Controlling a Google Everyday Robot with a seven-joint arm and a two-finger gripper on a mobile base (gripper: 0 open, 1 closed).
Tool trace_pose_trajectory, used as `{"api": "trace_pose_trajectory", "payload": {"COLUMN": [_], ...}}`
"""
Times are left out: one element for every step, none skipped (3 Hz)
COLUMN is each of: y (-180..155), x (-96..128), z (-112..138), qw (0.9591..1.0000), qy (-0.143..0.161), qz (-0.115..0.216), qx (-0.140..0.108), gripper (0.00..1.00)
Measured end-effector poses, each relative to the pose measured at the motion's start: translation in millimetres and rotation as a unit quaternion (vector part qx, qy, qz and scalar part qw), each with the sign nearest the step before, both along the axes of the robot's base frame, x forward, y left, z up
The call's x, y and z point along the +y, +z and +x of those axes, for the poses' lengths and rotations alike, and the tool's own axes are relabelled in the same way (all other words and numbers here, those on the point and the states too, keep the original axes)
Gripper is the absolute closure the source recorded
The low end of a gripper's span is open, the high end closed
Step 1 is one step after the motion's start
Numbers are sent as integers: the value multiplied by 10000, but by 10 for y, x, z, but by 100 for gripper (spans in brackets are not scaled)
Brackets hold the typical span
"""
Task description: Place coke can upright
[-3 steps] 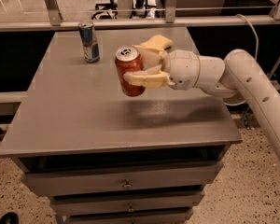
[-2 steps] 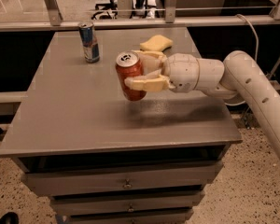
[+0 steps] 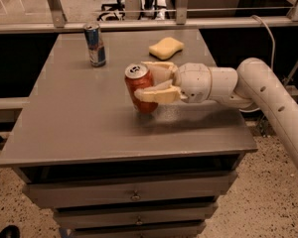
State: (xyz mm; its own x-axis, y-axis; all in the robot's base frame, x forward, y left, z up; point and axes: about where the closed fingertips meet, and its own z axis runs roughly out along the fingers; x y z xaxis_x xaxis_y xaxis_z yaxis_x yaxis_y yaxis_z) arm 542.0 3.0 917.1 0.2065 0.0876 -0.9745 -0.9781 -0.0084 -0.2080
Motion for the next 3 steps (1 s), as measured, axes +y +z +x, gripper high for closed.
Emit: {"api": "trace_pose_trajectory", "payload": {"y": [-72,-120,-164], "x": [-22,-47,-74], "z": [-5,-7,-7], "qw": [9999,9998,9997], "qy": [18,29,20], "qz": [-122,-179,-201], "qx": [38,65,124], "gripper": [35,12,0]}}
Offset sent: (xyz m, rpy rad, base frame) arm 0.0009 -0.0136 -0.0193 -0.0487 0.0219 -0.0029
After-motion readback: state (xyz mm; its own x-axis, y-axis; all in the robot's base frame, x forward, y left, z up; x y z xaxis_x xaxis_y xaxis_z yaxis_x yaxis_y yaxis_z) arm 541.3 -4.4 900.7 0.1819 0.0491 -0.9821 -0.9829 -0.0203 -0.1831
